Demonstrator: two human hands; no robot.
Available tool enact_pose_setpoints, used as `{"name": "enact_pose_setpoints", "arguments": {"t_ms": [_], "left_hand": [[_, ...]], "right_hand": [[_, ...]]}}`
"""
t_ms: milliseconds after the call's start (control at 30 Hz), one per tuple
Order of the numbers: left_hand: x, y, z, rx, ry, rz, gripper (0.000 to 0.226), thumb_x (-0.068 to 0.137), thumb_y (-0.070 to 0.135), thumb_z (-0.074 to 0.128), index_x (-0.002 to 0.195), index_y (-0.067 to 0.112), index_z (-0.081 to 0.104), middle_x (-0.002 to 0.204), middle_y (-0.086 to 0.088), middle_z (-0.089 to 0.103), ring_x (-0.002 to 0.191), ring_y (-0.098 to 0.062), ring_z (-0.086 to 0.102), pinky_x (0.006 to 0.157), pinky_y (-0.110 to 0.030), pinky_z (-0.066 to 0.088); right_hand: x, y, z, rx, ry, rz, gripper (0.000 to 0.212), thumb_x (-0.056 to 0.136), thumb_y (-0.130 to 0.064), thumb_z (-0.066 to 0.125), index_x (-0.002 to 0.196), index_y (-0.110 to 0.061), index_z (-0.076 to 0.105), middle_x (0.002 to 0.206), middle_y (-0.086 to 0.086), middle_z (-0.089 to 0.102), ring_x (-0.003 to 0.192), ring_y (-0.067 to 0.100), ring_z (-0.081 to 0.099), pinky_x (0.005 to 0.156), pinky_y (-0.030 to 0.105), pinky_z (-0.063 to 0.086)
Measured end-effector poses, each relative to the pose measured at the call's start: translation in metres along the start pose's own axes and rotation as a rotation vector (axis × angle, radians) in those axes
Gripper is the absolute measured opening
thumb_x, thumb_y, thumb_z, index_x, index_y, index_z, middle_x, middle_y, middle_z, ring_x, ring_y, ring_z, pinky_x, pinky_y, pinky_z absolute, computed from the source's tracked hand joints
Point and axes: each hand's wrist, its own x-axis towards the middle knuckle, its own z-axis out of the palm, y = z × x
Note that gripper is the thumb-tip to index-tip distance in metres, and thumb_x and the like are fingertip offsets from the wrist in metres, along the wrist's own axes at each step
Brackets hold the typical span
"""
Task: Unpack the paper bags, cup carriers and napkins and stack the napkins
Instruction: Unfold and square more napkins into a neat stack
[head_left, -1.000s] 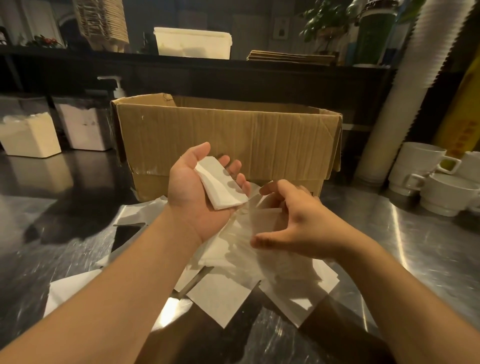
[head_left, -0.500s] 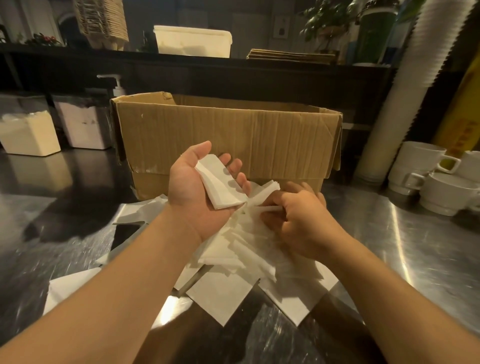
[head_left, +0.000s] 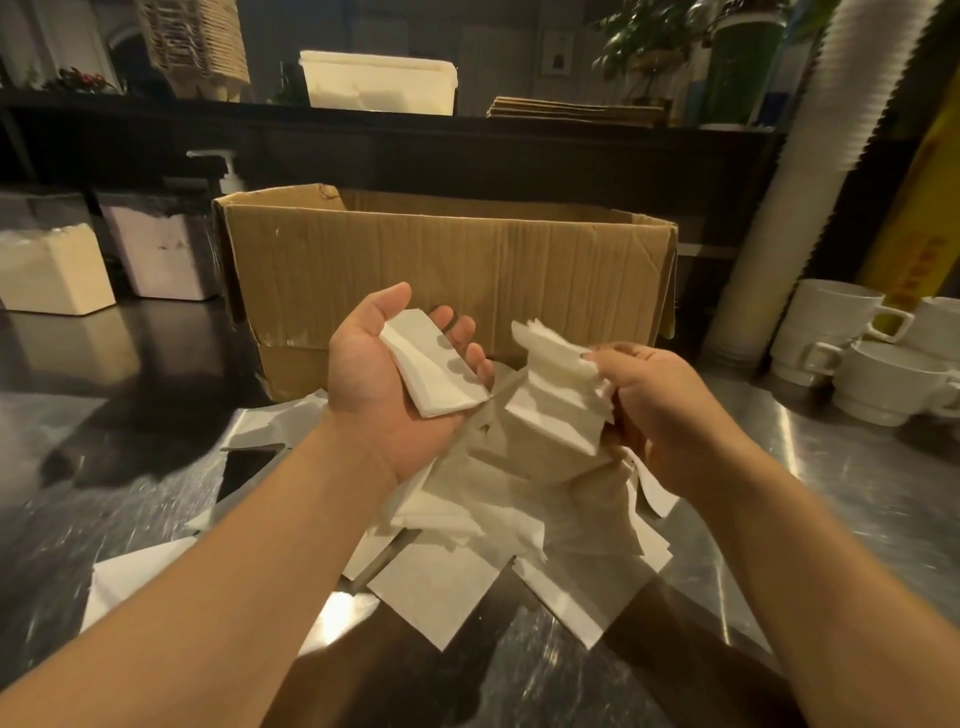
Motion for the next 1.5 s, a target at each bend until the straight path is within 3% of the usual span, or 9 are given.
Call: {"name": "enact_pose_setpoints", "arguments": {"t_ms": [100, 200, 333, 433, 600, 867, 1167, 1400, 1500], "left_hand": [[0.001, 0.000, 0.000, -0.017, -0.013, -0.017, 0.040, 0.090, 0.041, 0.061, 0.112, 0.008, 0.063, 0.096, -0.011, 0.065, 0.077, -0.026, 0.059, 0.078, -0.037, 0.050], [0.001, -0.001, -0.001, -0.008, -0.004, -0.029, 0.041, 0.089, 0.043, 0.062, 0.113, 0.010, 0.064, 0.099, -0.010, 0.065, 0.080, -0.026, 0.059, 0.081, -0.038, 0.050], [0.001, -0.001, -0.001, -0.011, -0.009, -0.029, 0.042, 0.089, 0.042, 0.062, 0.115, 0.009, 0.064, 0.100, -0.011, 0.065, 0.081, -0.026, 0.059, 0.081, -0.038, 0.050], [0.001, -0.001, -0.001, -0.020, -0.027, -0.032, 0.043, 0.088, 0.040, 0.063, 0.116, 0.009, 0.063, 0.100, -0.011, 0.064, 0.080, -0.026, 0.058, 0.079, -0.038, 0.050], [0.002, -0.001, -0.002, -0.009, -0.018, -0.028, 0.044, 0.086, 0.041, 0.064, 0.117, 0.010, 0.064, 0.101, -0.011, 0.066, 0.081, -0.026, 0.060, 0.079, -0.038, 0.051], [0.001, -0.002, -0.001, -0.012, -0.024, -0.037, 0.041, 0.086, 0.041, 0.063, 0.114, 0.010, 0.064, 0.098, -0.010, 0.065, 0.080, -0.026, 0.060, 0.078, -0.036, 0.051], [0.000, -0.002, 0.001, -0.014, -0.011, -0.019, 0.039, 0.088, 0.039, 0.063, 0.112, 0.009, 0.063, 0.094, -0.011, 0.066, 0.079, -0.025, 0.060, 0.079, -0.037, 0.050], [-0.002, -0.001, 0.001, -0.086, -0.012, 0.030, 0.038, 0.090, 0.041, 0.061, 0.111, 0.009, 0.066, 0.095, -0.012, 0.068, 0.086, -0.027, 0.062, 0.085, -0.038, 0.051], [-0.003, 0.000, 0.002, -0.106, -0.016, 0.026, 0.037, 0.090, 0.040, 0.061, 0.109, 0.009, 0.065, 0.093, -0.012, 0.067, 0.087, -0.027, 0.059, 0.090, -0.039, 0.048]], "right_hand": [[0.004, 0.006, 0.002, -0.317, 0.058, 0.017, 0.022, 0.100, -0.033, 0.062, 0.115, -0.017, 0.063, 0.105, 0.003, 0.067, 0.085, 0.020, 0.067, 0.060, 0.027, 0.055], [0.005, 0.009, 0.003, -0.395, 0.138, -0.042, 0.023, 0.101, -0.041, 0.059, 0.115, -0.022, 0.057, 0.105, -0.003, 0.063, 0.090, 0.014, 0.061, 0.071, 0.031, 0.057], [0.003, 0.009, 0.000, -0.435, 0.110, -0.349, 0.030, 0.096, -0.049, 0.061, 0.094, -0.019, 0.064, 0.097, 0.003, 0.065, 0.089, 0.021, 0.064, 0.072, 0.038, 0.059], [-0.005, 0.005, -0.002, -0.594, -0.037, -0.563, 0.005, 0.090, -0.040, 0.066, 0.088, -0.037, 0.063, 0.104, -0.013, 0.053, 0.101, 0.010, 0.052, 0.084, 0.027, 0.050], [-0.007, -0.005, -0.004, -1.042, -0.266, -0.317, 0.066, 0.085, -0.001, 0.069, 0.111, -0.057, 0.045, 0.129, -0.013, 0.033, 0.126, 0.019, 0.027, 0.118, 0.048, 0.030], [-0.009, -0.004, -0.007, -1.090, -0.347, -0.207, 0.087, 0.075, -0.018, 0.085, 0.126, -0.064, 0.032, 0.144, -0.015, 0.024, 0.146, 0.024, 0.012, 0.124, 0.051, 0.002], [-0.009, -0.001, -0.003, -0.982, -0.297, -0.277, 0.054, 0.081, -0.047, 0.081, 0.125, -0.053, 0.052, 0.134, -0.012, 0.034, 0.129, 0.019, 0.026, 0.118, 0.047, 0.024], [0.003, 0.010, -0.002, -0.916, -0.207, -0.299, 0.032, 0.101, -0.043, 0.057, 0.129, -0.029, 0.062, 0.127, -0.005, 0.052, 0.128, 0.025, 0.043, 0.111, 0.057, 0.038], [0.004, 0.010, -0.003, -0.765, -0.166, -0.213, 0.031, 0.101, -0.044, 0.056, 0.120, -0.021, 0.066, 0.115, -0.003, 0.063, 0.108, 0.021, 0.060, 0.096, 0.048, 0.055]]}}
